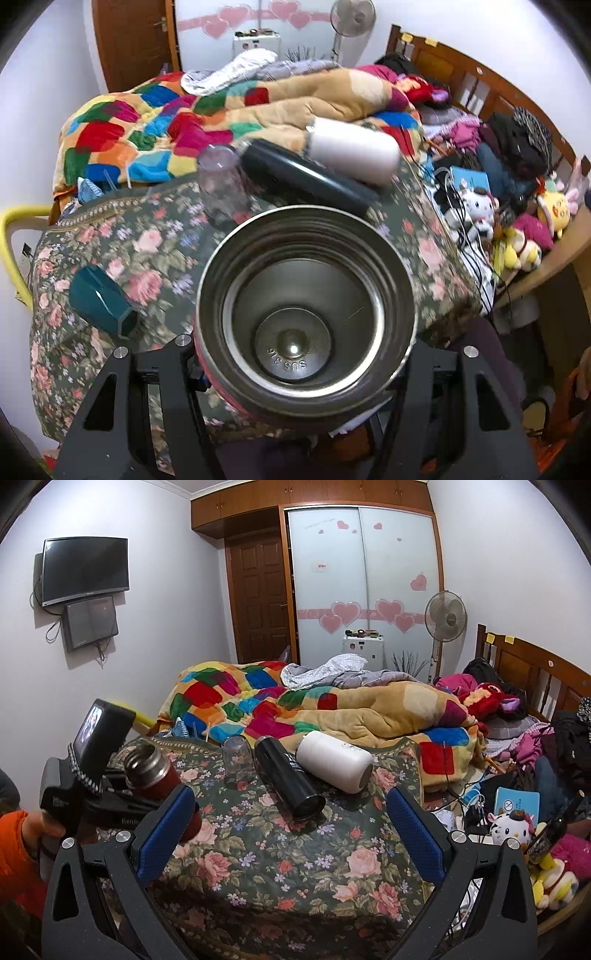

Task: Flip cup upright
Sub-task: 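Lift the red thermos with the left tool and rotate it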

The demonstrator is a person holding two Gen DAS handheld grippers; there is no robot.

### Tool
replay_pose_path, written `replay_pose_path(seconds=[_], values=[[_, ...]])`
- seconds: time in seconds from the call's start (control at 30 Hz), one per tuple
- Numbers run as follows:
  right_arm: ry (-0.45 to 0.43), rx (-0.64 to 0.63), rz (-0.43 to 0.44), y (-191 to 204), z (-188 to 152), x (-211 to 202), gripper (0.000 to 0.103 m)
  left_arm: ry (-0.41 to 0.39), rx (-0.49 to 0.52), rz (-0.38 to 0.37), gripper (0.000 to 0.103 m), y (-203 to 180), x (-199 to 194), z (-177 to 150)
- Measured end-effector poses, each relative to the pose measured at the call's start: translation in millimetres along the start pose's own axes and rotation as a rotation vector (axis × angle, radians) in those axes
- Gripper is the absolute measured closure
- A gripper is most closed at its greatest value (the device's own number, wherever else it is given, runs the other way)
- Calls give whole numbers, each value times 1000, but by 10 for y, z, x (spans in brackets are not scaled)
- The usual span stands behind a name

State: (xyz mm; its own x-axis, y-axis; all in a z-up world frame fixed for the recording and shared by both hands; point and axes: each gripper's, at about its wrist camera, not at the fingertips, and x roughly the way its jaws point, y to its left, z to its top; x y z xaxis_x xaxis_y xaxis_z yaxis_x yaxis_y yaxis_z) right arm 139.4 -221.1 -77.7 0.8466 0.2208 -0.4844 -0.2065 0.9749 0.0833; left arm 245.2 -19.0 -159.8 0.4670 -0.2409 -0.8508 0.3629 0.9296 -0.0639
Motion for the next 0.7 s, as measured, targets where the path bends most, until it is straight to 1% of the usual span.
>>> replay_pose_path(seconds=[0.1, 0.27, 0.33, 0.4, 0.5, 0.7], values=[[4, 1, -2, -37, -47, -38, 0, 42, 7, -18, 41, -139, 104, -118], [12, 11, -7, -110, -115, -66, 0, 146, 11, -34, 41, -306, 419, -297], [14, 13, -11, -142, -136, -80, 0, 186, 7, -47, 41, -352, 549, -335], [19, 16, -17, -165, -151, -64, 0, 209, 15, -48, 41, -386, 645, -329], [28, 18, -22, -206, -172, -29, 0, 232, 24, -41, 41, -414, 773, -288], [66, 23, -37, -279, -222, 111, 0, 211, 38, -28, 42, -403, 942, -71]])
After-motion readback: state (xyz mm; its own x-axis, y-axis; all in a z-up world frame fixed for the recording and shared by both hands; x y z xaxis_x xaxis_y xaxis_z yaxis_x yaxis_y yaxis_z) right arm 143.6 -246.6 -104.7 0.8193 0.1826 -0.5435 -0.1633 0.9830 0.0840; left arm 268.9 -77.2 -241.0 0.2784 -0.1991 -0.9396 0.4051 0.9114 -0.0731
